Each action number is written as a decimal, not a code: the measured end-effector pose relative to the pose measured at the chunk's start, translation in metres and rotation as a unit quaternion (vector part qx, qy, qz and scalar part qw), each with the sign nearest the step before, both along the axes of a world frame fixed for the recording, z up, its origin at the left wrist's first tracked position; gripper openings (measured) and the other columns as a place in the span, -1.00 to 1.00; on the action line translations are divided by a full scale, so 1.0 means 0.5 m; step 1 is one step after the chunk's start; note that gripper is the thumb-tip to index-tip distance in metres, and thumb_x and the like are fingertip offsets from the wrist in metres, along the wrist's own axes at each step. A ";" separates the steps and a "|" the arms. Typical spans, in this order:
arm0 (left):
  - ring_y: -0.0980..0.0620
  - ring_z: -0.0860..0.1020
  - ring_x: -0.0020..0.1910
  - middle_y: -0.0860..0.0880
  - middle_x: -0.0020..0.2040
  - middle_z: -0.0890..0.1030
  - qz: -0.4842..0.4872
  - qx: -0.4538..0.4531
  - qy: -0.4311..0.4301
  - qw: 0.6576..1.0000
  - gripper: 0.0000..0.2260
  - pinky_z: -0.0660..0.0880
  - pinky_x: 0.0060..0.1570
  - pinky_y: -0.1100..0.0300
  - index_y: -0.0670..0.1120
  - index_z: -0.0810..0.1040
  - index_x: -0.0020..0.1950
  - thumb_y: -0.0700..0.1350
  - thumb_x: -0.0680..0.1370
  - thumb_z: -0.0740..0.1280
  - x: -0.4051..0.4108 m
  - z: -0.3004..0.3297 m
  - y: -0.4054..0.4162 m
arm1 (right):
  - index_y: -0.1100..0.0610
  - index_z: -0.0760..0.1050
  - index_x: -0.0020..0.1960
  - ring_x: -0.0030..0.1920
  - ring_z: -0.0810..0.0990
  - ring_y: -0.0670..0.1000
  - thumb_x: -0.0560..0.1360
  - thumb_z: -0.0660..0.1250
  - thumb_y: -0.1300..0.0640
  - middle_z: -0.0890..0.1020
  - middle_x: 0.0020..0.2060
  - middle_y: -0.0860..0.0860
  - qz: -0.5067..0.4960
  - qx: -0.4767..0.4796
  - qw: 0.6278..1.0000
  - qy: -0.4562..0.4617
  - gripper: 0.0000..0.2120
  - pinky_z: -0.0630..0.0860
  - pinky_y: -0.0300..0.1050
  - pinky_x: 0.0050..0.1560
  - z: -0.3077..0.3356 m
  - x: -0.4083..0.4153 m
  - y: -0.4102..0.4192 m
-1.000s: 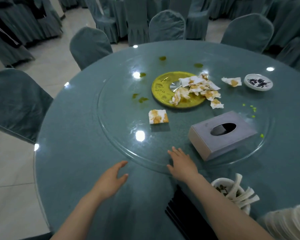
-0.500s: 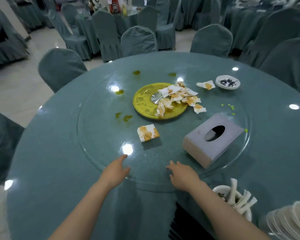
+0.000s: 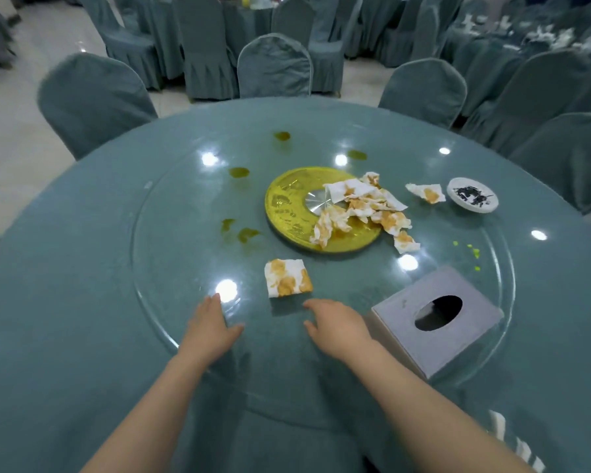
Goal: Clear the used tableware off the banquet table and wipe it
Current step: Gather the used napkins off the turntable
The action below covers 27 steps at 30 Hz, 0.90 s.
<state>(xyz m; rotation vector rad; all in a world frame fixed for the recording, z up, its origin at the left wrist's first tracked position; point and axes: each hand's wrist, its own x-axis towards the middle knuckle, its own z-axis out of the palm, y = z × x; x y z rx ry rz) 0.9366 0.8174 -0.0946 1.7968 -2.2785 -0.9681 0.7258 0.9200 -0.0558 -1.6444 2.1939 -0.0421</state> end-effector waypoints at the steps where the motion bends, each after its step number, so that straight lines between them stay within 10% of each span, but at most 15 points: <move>1: -0.11 0.11 0.52 -0.17 0.54 0.14 0.007 -0.002 0.003 1.000 -0.23 0.12 0.44 0.03 -0.19 0.04 0.54 0.06 0.50 0.36 0.000 -0.003 -0.009 | -0.01 0.34 0.37 0.26 0.47 0.12 0.56 0.19 0.01 0.49 0.30 0.03 0.010 -0.008 1.000 -0.004 -0.62 0.48 0.04 0.16 0.001 0.002 -0.033; 14: -0.08 -0.03 0.55 -0.12 0.58 -0.07 -0.036 -0.022 -0.101 0.994 -0.20 0.02 0.46 -0.08 -0.11 -0.12 0.57 0.18 0.54 0.25 0.068 -0.017 -0.211 | 0.15 0.53 0.08 0.06 0.57 0.17 0.48 0.17 0.32 0.59 0.04 0.12 0.123 -0.017 0.984 0.128 -0.75 0.38 -0.08 -0.16 -0.031 0.027 -0.325; 27: 0.02 0.28 0.46 0.01 0.51 0.27 -0.110 -0.010 0.031 0.993 -0.46 0.21 0.33 0.21 0.05 0.17 0.53 0.12 0.59 0.22 -0.057 0.077 -0.268 | 0.19 0.51 0.11 0.11 0.52 0.15 0.45 0.17 0.31 0.57 0.08 0.13 -0.062 -0.127 0.976 0.163 -0.72 0.47 -0.08 -0.08 0.004 -0.191 -0.420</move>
